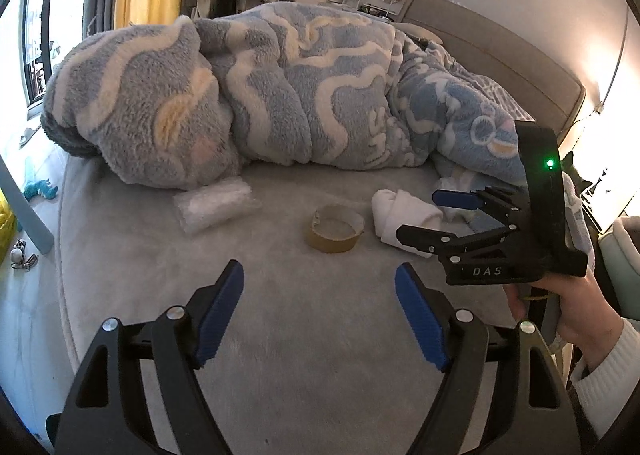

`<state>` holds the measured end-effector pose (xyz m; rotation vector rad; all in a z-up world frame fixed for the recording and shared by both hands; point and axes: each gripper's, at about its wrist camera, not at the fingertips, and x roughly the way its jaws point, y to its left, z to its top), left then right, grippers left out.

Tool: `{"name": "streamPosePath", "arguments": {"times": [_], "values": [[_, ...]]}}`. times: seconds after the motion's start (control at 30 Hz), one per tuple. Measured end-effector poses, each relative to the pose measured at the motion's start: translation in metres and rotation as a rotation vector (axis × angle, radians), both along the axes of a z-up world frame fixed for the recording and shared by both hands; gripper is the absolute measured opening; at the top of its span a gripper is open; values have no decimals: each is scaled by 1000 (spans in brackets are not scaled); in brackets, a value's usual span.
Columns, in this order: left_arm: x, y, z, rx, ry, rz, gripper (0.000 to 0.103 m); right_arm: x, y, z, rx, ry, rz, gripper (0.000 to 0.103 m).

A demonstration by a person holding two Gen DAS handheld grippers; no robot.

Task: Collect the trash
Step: 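Lower the right tool onto the white rolled cloth and close on it, then grasp the thin brown tape roll with the left tool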

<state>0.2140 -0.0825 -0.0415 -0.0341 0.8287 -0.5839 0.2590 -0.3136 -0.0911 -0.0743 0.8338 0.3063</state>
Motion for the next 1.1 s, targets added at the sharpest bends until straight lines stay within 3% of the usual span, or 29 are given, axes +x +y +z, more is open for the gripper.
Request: {"name": "streamPosePath", "arguments": {"times": [0.4,0.5,0.6,0.7,1.1], "values": [[19,-16,-14,-3,33,-20,81,19,-3,-24,-35,49,17,87],[25,-22,-19,3,39,-22,81,24,-5,-26,-13,64,32,71],[31,-28,-23,3,46,-25,81,30,-3,-25,-9,74,53,62],[37,-36,-28,7,52,-30,81,38,-9,-18,42,79,60,53],[52,-60,-46,36,75,-28,77,38,-40,6,223,36,66,52]]}}
